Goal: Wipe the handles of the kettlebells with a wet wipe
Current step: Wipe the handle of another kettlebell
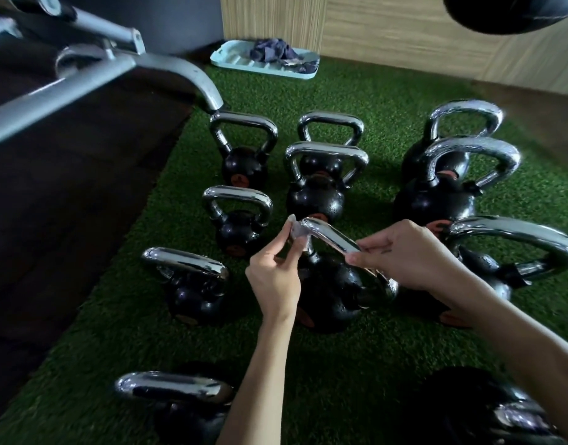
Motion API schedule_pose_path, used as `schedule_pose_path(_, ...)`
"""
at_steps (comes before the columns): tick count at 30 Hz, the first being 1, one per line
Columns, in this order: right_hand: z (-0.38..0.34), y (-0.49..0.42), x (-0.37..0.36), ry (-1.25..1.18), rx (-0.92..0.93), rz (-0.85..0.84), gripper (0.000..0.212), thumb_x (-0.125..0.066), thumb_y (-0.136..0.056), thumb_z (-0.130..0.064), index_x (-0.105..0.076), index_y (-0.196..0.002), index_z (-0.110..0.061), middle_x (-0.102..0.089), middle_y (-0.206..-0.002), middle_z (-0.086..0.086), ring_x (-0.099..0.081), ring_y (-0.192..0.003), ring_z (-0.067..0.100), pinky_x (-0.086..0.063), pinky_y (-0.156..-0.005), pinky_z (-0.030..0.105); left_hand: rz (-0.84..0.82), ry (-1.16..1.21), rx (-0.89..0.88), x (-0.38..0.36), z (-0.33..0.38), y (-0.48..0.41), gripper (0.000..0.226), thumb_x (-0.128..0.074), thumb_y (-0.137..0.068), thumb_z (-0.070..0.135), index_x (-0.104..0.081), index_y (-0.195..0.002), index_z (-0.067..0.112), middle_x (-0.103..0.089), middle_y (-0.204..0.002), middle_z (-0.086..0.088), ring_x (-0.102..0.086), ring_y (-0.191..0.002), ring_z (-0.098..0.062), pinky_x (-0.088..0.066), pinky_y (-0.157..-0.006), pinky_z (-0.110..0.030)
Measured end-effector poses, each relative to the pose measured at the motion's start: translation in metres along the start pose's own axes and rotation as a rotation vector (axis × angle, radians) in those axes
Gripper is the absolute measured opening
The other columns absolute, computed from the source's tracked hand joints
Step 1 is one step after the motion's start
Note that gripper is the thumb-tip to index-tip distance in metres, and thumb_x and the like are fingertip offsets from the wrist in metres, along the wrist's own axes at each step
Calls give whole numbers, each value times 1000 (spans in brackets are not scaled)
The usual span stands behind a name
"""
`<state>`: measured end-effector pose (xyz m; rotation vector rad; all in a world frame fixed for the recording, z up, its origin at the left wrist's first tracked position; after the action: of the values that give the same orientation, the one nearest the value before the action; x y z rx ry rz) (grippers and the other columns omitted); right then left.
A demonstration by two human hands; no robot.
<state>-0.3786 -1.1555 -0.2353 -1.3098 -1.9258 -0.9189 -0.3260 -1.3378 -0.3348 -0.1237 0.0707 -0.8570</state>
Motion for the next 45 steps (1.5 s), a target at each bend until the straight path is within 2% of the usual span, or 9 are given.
schedule_pose_path(5, 12, 1, 13, -120, -10, -288, 22, -72, -90, -41, -74, -111, -42, -72, -100, -27, -62, -98, -9, -41, -80, 13, -46, 28, 33, 5, -12, -10, 32, -77, -88, 38, -74, -120, 34, -71, -60, 1, -25, -41, -10, -22, -41, -29)
schedule_pose_path(9, 22, -2, 15, -195, -7, -344, 16, -73, -86, -42, -73, -102, -46, -68, -80, -37, -58, -81, -20, -36, -75, 10, 23, 50, -55, -4, -6, 4, 37, -80, -86, 30, -75, -121, 20, -76, -88, 1, -63, -66, -3, -47, -63, -14)
schedule_pose_path(13, 23, -4, 18, -185, -2, -361, 10, -72, -87, -43, -76, -96, -47, -71, -94, -36, -60, -90, -11, -39, -84, 21, 60, 55, -183, -17, 6, 29, 34, -80, -85, 11, -74, -119, 6, -75, -99, 3, -73, -90, -5, -58, -77, -16)
schedule_pose_path(20, 31, 4, 31, -84, 46, -472, 30, -77, -86, -29, -68, -109, -46, -73, -111, -26, -66, -103, -11, -41, -88, 20, 77, 41, -154, -18, 7, 28, 43, -84, -80, 29, -75, -119, 16, -73, -82, 7, -43, -45, -1, -32, -46, -11)
schedule_pose_path(23, 33, 5, 31, -107, 38, -474, 32, -77, -85, -29, -67, -111, -46, -75, -108, -23, -67, -103, -8, -41, -84, 21, 45, 59, -231, -27, 11, 51, 40, -85, -78, 27, -77, -114, 11, -73, -75, 9, -46, -47, 3, -34, -48, -9)
schedule_pose_path(26, 39, 4, 32, -119, 26, -479, 43, -78, -85, -25, -68, -126, -33, -74, -113, -21, -66, -109, -6, -44, -102, 28, 29, 55, -254, -30, 11, 66, 38, -85, -78, 23, -77, -112, 7, -74, -76, 5, -55, -56, 9, -39, -55, -4)
schedule_pose_path(30, 48, 5, 33, -113, 28, -497, 48, -77, -87, -13, -68, -130, -31, -72, -120, -18, -64, -116, -4, -48, -97, 24, 43, 90, -260, -32, 14, 63, 36, -87, -77, 22, -78, -110, 7, -76, -84, 8, -72, -73, -7, -54, -62, -20)
schedule_pose_path(39, 45, 8, 35, -80, 87, -436, 31, -74, -90, -21, -70, -109, -46, -76, -104, -21, -65, -72, -14, -40, -65, 20, -33, -14, -374, -47, -12, 106, 29, -87, -80, 23, -79, -105, 8, -78, -94, 5, -74, -84, -6, -61, -62, -30)
schedule_pose_path(45, 43, 8, 35, -22, 103, -418, 29, -75, -89, -22, -72, -114, -37, -74, -90, -28, -63, -62, -14, -43, -69, 26, -92, -71, -415, -43, -30, 107, 39, -90, -77, 24, -78, -112, 12, -77, -103, 5, -74, -95, -8, -62, -77, -36)
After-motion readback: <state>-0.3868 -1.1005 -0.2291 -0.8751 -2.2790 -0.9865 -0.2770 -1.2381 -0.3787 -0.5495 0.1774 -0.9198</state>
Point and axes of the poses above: each hand's wrist, its own y-axis away from the middle knuckle, its own x-axis out of the back of the hand, z = x × y, the point moved 2 cm from there along -y, towards the middle knuckle
